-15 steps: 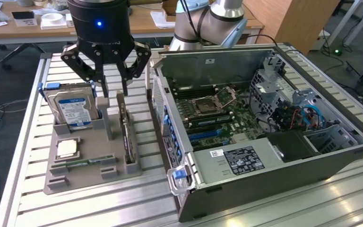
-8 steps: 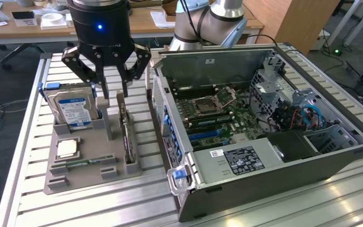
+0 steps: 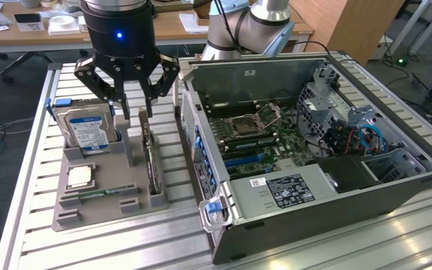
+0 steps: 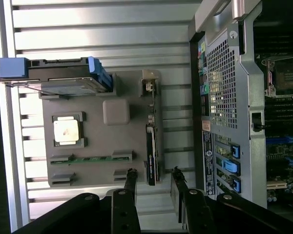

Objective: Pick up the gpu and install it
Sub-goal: 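Pick up the gpu and move the gpu toward the slot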

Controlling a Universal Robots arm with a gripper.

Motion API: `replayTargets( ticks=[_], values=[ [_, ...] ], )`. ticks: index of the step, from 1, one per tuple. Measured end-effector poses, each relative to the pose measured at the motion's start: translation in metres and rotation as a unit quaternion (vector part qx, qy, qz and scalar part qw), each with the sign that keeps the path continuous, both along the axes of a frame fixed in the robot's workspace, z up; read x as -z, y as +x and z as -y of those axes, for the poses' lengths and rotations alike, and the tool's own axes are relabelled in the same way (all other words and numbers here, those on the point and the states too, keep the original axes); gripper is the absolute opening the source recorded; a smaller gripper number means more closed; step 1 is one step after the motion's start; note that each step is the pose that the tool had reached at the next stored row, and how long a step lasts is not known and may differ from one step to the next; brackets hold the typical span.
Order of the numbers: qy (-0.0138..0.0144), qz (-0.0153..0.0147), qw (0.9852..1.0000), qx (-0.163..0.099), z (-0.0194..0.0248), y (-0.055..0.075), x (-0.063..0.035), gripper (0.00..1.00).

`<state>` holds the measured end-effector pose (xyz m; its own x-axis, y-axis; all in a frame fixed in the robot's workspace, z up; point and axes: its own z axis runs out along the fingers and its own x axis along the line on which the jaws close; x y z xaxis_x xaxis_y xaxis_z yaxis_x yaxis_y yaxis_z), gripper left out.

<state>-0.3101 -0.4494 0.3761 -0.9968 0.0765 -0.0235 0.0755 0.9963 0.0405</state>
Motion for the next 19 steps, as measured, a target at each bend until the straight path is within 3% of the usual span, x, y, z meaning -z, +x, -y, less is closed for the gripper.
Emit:
replayTargets(
  ticks=[19],
  values=[
    [0.0000, 0.0000, 1.0000, 0.000, 0.0000, 0.000, 0.0108, 0.42]
  ],
)
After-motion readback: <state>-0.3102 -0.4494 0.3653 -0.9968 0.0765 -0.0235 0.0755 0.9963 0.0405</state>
